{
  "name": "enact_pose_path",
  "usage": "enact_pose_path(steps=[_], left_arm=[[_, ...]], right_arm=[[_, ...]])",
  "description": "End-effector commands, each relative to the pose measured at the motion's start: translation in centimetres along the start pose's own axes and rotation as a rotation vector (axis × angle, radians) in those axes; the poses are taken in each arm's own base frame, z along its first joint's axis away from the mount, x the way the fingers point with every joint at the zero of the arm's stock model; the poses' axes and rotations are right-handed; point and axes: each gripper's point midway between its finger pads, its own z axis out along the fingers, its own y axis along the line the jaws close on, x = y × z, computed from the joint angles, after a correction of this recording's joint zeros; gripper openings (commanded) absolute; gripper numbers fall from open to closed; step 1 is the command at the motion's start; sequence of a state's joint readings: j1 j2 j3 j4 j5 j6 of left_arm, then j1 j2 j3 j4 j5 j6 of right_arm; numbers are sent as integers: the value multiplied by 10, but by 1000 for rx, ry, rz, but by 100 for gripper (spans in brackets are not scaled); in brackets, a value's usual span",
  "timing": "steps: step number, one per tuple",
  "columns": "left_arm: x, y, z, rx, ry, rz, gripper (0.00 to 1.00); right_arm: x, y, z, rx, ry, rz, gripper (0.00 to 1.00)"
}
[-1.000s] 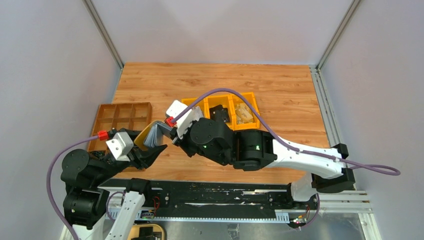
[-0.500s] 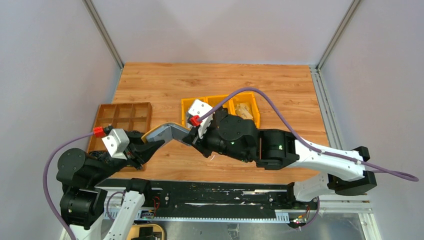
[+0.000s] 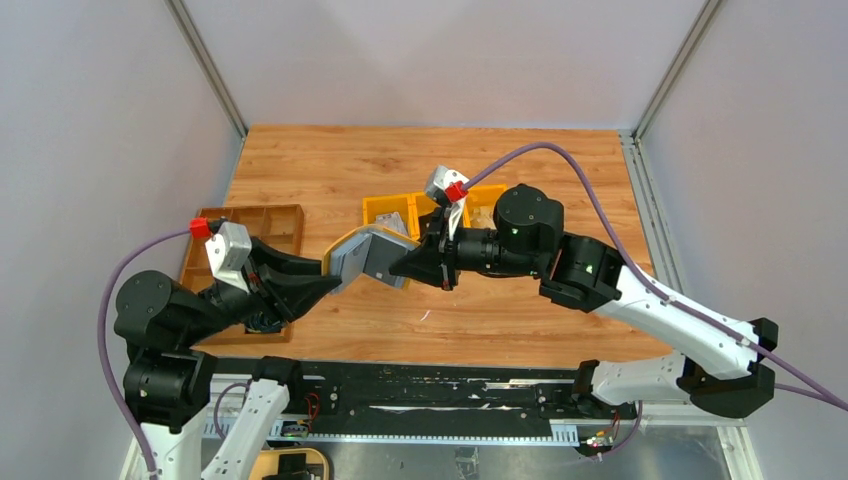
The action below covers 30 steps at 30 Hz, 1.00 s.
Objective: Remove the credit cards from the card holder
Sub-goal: Remove the credit card from the card holder.
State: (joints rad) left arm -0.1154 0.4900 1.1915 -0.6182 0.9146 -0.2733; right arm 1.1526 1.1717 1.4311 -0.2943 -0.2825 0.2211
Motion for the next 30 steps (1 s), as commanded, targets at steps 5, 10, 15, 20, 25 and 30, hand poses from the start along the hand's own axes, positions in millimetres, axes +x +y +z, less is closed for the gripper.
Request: enact_pose_path(steps=[5,10,15,20,25,30], left_arm=[[-16,2,1,-32,-85,-27,66],[-2,-20,-1,97,-56,-38,94],[2,-9,-3,34,-80,23,99],[16,8,-7,-45,-76,133,100],[18,22,-12,-126,-97,215,100],[22,19,-12,-112,-93,218,100]], right_arm=[[-26,35,5,-182,-48,50,0],[-29,20,20,-67,-23,102,0],[-26,9,42,121,19,54,0],[-29,-7,44,366,59,-102,0],[-36,-4,48,478,78,-239,0],[-38,-2,53,539,87,-315,0]])
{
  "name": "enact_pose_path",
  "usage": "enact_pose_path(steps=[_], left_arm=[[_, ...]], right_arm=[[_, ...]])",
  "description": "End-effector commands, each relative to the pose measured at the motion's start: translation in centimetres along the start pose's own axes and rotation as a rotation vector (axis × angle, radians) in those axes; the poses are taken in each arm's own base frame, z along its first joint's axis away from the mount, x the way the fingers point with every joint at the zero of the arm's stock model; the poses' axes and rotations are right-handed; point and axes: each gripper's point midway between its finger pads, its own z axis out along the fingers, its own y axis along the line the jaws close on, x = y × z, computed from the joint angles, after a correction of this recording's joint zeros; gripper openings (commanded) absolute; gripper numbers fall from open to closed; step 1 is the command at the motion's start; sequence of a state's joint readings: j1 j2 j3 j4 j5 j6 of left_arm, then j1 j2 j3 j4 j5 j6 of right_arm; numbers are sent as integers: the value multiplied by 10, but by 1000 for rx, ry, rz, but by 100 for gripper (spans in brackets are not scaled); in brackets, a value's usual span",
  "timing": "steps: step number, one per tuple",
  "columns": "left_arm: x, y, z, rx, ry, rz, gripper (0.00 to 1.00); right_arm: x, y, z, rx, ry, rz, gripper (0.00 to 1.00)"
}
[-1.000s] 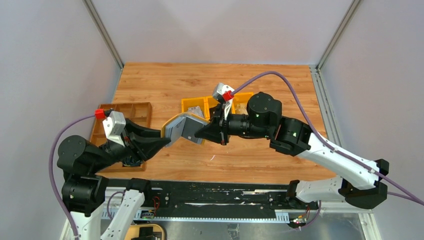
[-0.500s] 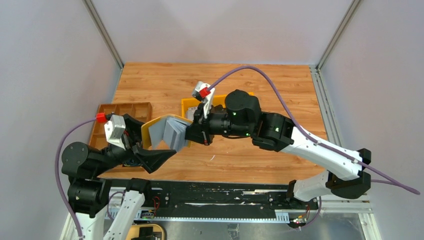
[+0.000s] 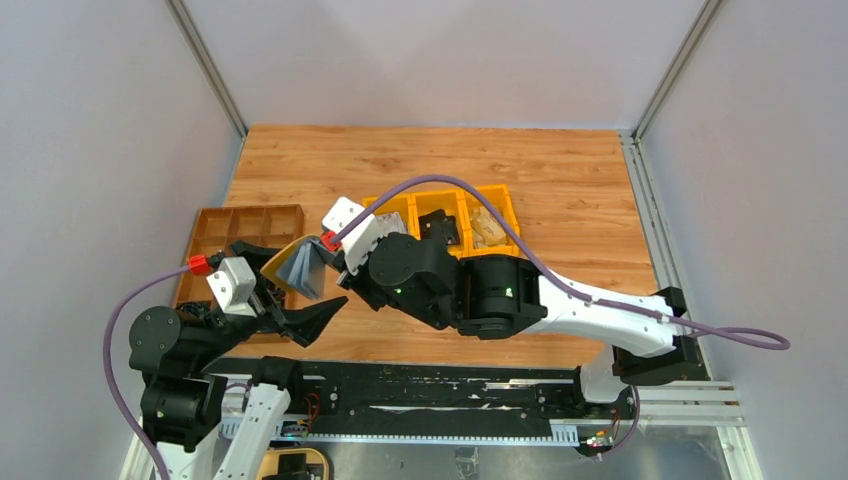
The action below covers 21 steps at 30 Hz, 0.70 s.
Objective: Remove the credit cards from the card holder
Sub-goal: Remove the credit card from the card holder.
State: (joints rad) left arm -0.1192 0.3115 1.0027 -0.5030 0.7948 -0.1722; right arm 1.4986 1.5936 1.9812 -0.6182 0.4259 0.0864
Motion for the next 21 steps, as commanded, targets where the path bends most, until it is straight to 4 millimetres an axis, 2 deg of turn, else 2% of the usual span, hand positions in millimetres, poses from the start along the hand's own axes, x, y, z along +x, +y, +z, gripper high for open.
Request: enact_pose_path(steps=[1,4,7,11,13,15,17,21], left_arm=[[4,1,-1,2,0,37,100],[7,2,-2,-4,7,49,97],[8,7,-6,-37,28,105,89],[3,19,-10,-108,53,153,65],[-4,19,-10,-117,44,156,52],[-11,16,-10,-110,27,149,44],[-16,15,-8,-107,15,118,40],[-21,14,-5,-98,10,80,38]], right_arm=[[-21,-24,-9,166,-43,-97,0],[-24,-22,-9,162,-47,-106,0],[-26,-24,-14,153,-61,-100,0],[-25,-21,-25,100,-85,-87,0],[-23,-20,-28,70,-92,-75,0],[-20,-21,-32,29,-96,-48,0],[-16,-21,-35,-8,-99,-6,0],[-14,-16,-40,-125,-118,52,0]])
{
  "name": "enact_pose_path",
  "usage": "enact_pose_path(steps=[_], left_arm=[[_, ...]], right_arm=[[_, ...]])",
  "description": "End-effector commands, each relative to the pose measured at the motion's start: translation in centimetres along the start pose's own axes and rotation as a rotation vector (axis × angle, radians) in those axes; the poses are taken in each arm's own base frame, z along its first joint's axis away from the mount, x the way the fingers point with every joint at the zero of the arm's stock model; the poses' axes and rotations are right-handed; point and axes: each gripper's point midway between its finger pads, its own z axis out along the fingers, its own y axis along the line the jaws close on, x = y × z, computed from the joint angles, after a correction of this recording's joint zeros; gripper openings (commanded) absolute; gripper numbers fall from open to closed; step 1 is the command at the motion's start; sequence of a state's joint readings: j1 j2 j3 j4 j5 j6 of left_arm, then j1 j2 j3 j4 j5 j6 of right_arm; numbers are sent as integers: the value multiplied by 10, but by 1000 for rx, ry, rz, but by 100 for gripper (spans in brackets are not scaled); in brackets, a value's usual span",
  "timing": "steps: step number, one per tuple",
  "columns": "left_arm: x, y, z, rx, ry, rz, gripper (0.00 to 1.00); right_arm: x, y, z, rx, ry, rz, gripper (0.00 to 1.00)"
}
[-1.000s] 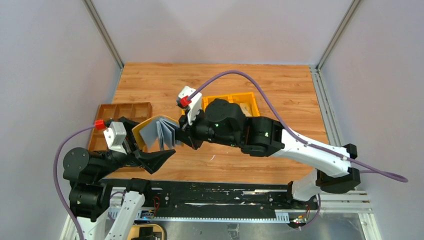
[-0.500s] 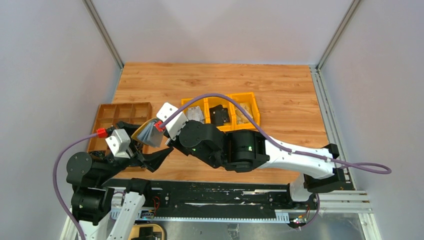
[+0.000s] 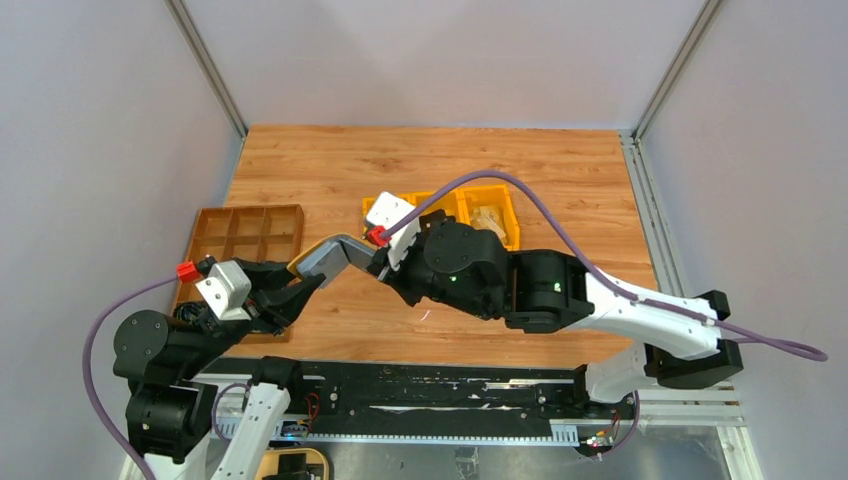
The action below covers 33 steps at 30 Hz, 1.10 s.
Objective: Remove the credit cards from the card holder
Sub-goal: Remove the credit card from the card holder.
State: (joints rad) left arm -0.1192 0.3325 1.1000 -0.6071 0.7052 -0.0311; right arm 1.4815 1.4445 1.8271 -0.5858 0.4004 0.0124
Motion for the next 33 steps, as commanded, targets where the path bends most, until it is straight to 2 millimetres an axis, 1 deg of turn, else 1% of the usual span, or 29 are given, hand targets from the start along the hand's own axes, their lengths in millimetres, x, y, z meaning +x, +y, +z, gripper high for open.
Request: enact_pose_path(steps=[1,2,3,4,8,9,11,12,13,16,18,21,24,25,26,28,29,30,33], left_arm=[[-7,2,5,-1,2,-52,39],[-7,3,6,-1,4,-59,40],[-8,2,6,1,4,-67,42],[-8,2,7,5,5,-77,45],[-9,-6,12,57,5,-159,56],[-8,-7,14,71,8,-183,58],[-8,-11,18,106,12,-211,59],[-9,-13,19,125,14,-223,58],[-10,-15,19,140,15,-230,53],[-16,-22,18,183,18,-236,37],[-16,-26,18,203,27,-247,26],[-14,-30,16,222,53,-268,12],[-15,-35,15,248,68,-298,2],[-16,-36,15,256,69,-309,0],[-18,-37,16,265,68,-324,0],[-21,-39,17,285,67,-356,0],[-23,-40,19,292,65,-376,0],[-25,-40,20,297,62,-388,0],[-25,-37,23,298,72,-418,0]], right_arm=[[-23,6,-11,-158,-108,127,0],[-21,8,-13,-186,-110,145,0],[-23,11,-15,-248,-121,165,0],[-23,19,-17,-309,-129,183,0],[-22,25,-23,-416,-148,219,0],[-22,28,-24,-436,-151,219,0],[-24,33,-28,-473,-157,213,0],[-24,34,-29,-487,-160,213,0],[-24,34,-30,-493,-161,217,0],[-23,29,-33,-507,-162,234,0],[-25,26,-34,-520,-179,246,0],[-20,24,-34,-576,-180,286,0],[-18,30,-38,-673,-198,301,0],[-18,31,-39,-697,-203,300,0],[-16,31,-39,-717,-203,300,2],[-12,29,-39,-742,-209,293,15],[-10,24,-37,-731,-209,294,23],[-9,20,-37,-725,-212,294,27],[-8,0,-37,-685,-221,317,38]])
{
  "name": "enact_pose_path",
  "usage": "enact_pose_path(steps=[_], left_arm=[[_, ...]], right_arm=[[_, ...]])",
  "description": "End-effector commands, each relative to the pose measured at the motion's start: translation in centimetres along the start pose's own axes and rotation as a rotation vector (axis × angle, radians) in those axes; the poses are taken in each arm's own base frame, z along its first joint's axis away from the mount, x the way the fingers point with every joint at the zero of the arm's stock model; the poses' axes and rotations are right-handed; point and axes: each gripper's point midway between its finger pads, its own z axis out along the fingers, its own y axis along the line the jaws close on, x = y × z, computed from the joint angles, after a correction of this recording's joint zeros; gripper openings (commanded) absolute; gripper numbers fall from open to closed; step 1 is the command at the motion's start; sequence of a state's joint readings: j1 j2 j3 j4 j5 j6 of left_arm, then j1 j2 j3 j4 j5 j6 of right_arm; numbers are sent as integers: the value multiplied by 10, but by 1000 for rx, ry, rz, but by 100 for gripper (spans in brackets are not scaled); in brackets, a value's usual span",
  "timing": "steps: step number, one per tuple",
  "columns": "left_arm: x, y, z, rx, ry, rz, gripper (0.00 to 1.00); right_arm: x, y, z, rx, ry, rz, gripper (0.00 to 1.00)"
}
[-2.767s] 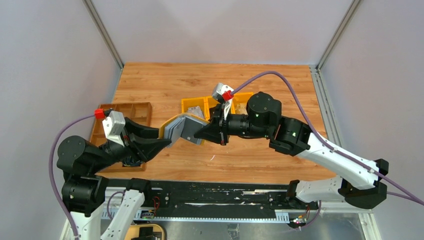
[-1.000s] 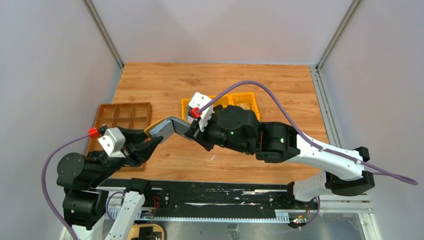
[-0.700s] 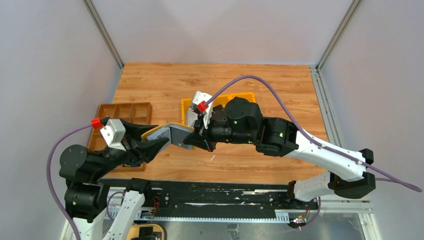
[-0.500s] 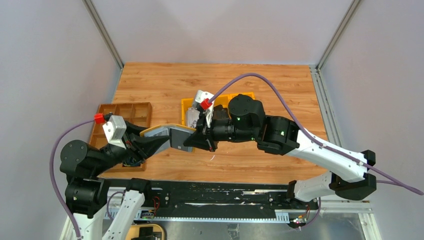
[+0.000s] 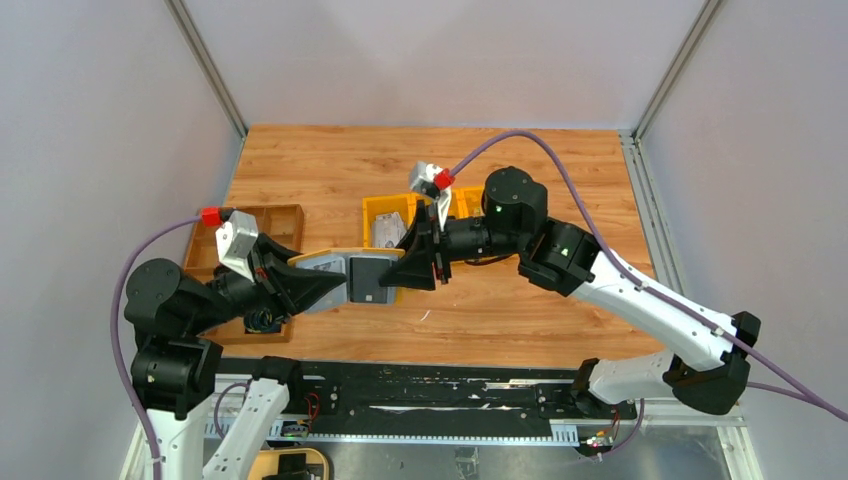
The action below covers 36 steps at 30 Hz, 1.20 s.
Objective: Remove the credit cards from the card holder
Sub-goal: Remove the credit card from the card holder.
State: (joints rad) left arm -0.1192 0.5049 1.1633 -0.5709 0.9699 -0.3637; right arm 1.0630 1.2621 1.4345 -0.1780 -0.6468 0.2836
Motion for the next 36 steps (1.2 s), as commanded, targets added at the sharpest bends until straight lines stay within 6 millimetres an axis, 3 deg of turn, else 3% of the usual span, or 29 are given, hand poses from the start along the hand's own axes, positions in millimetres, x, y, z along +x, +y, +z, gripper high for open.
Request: enact_pose_path(steps=[1,4,6,9,12,17,25,30,36], left_arm=[[-13,-8,3,41,-12,-42,0],[-8,6,7,-11,10,-92,0],[0,22,8,-79,36,-95,0],[14,49,7,-192,76,-101,0],[29,65,10,-231,123,-134,0],[51,62,14,-140,220,-162,0],[75,58,13,-65,285,-192,0],[81,59,16,-43,310,-238,0],[70,50,17,-3,299,-236,0]], right_arm=[[-28,-3,-23,-20,-92,-26,41],[-38,-34,-40,111,-125,21,48],[-49,-66,-57,287,-163,55,52],[-53,-83,-71,398,-192,68,53],[-49,-75,-60,304,-205,75,58],[-20,-71,-27,81,-74,92,73],[22,-76,17,-156,29,117,76],[40,-61,19,-309,74,128,77],[49,-52,15,-376,73,156,75]])
